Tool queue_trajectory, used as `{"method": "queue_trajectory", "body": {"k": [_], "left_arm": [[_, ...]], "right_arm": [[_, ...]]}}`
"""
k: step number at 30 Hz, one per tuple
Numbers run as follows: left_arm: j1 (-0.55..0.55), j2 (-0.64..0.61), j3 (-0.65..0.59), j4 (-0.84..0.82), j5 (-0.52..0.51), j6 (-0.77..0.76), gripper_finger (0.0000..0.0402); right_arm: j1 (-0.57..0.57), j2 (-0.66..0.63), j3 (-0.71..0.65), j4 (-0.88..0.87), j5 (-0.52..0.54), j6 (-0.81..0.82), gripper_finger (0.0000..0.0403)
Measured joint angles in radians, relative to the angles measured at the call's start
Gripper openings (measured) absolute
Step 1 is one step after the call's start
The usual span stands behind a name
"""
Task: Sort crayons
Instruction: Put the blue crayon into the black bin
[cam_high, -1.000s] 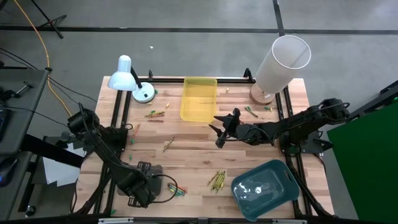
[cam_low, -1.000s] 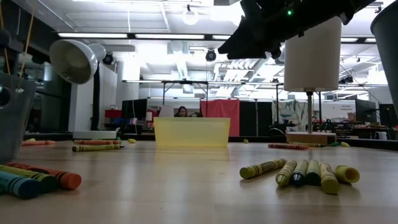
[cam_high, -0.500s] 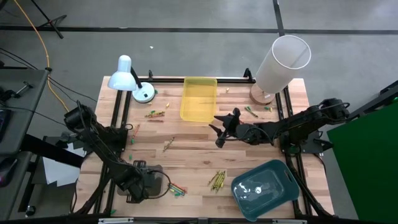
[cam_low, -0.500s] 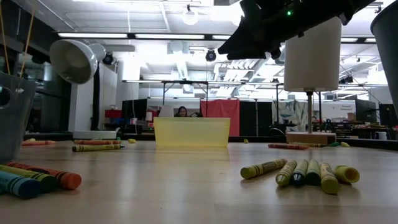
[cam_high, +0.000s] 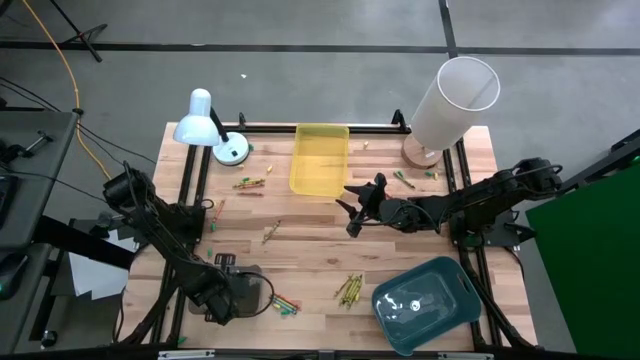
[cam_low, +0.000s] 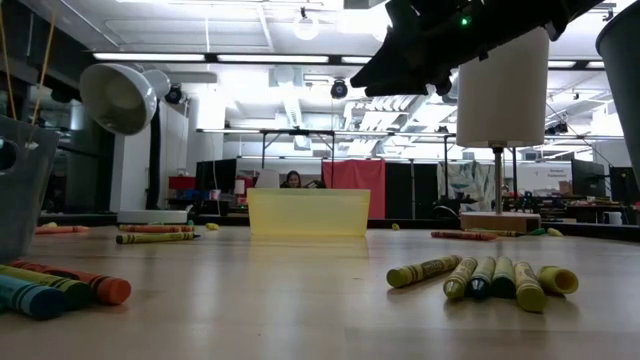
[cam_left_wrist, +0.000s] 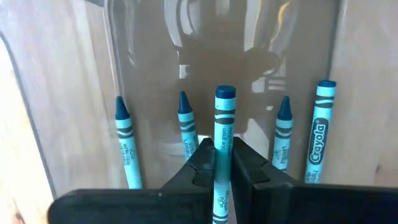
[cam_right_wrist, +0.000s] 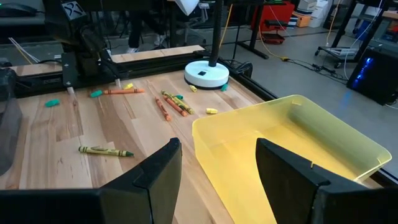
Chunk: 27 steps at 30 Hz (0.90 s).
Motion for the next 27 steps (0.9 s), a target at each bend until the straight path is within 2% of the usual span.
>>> {"method": "queue_trajectory", "body": {"k": [14, 27], "left_arm": [[0.000, 0.001, 0.000, 0.022, 0.006, -0.005, 0.0020], [0.000, 0.001, 0.000, 0.023, 0.036, -0.030, 0.0099]], "right_arm": [[0.000, 0.000, 0.000, 0.000, 0.000, 0.000, 0.0200], [0.000, 0.000, 0.000, -0.001, 0.000, 0.000, 0.0200]]}}
